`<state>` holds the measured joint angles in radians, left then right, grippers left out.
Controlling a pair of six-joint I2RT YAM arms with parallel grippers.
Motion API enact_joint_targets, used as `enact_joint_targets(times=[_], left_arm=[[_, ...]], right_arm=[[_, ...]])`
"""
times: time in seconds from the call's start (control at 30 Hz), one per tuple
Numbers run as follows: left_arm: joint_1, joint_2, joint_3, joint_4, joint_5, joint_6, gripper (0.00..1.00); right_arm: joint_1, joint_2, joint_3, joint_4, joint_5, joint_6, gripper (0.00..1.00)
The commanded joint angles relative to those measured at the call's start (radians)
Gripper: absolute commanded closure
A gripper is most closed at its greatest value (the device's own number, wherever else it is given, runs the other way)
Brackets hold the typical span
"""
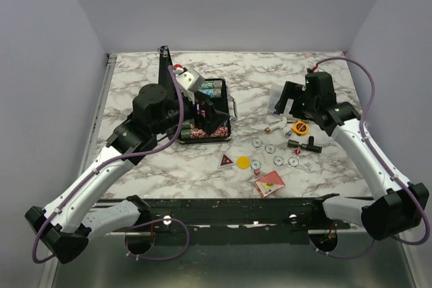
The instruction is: Pack up texas hold em set
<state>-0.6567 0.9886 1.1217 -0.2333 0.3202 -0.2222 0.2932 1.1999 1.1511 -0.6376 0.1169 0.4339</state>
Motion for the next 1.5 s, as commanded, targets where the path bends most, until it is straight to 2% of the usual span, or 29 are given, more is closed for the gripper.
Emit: enact_joint_targets(times=[0.0, 0.1, 0.23, 0.4, 0.53, 0.7, 0.97, 1.37, 1.47], left_arm=[[-0.050, 0.036, 0.048, -0.054, -0.058, 0.043, 0.02], [-0.064, 0.032, 0.043, -0.054, -0.086, 0.045, 0.02], [-0.071, 0.022, 0.039, -0.054, -0.122, 0.057, 0.02], [-0.075, 0.015, 0.036, -0.055, -0.147, 0.060, 0.02], [-0.078, 0.017, 0.033, -0.054, -0.154, 0.060, 0.02], [-0.088, 0.016, 0.033, -0.055, -0.166, 0.063, 0.02], [-0.096, 0.022, 0.031, -0.055, -0.173, 0.066, 0.01], [-0.115, 0.030, 0.032, -0.058, -0.173, 0.064, 0.02], [-0.119, 0.026, 0.031, -0.058, -0.177, 0.067, 0.02]], right_arm=[[-0.003, 0.050, -0.086, -0.043, -0.140, 0.101, 0.00], [0.026, 0.084, -0.146, -0.074, -0.145, 0.235, 0.00], [0.057, 0.112, -0.236, -0.161, -0.154, 0.492, 0.00], [0.177, 0.032, -0.378, -0.183, -0.155, 0.760, 0.00], [0.221, -0.001, -0.481, -0.180, -0.188, 0.908, 0.00], [0.229, 0.020, -0.473, -0.320, -0.122, 0.962, 0.00], [0.238, -0.017, -0.516, -0.281, -0.176, 1.022, 0.00], [0.296, -0.002, -0.530, -0.250, -0.164, 1.143, 0.00], [0.306, 0.010, -0.534, -0.229, -0.161, 1.163, 0.04]])
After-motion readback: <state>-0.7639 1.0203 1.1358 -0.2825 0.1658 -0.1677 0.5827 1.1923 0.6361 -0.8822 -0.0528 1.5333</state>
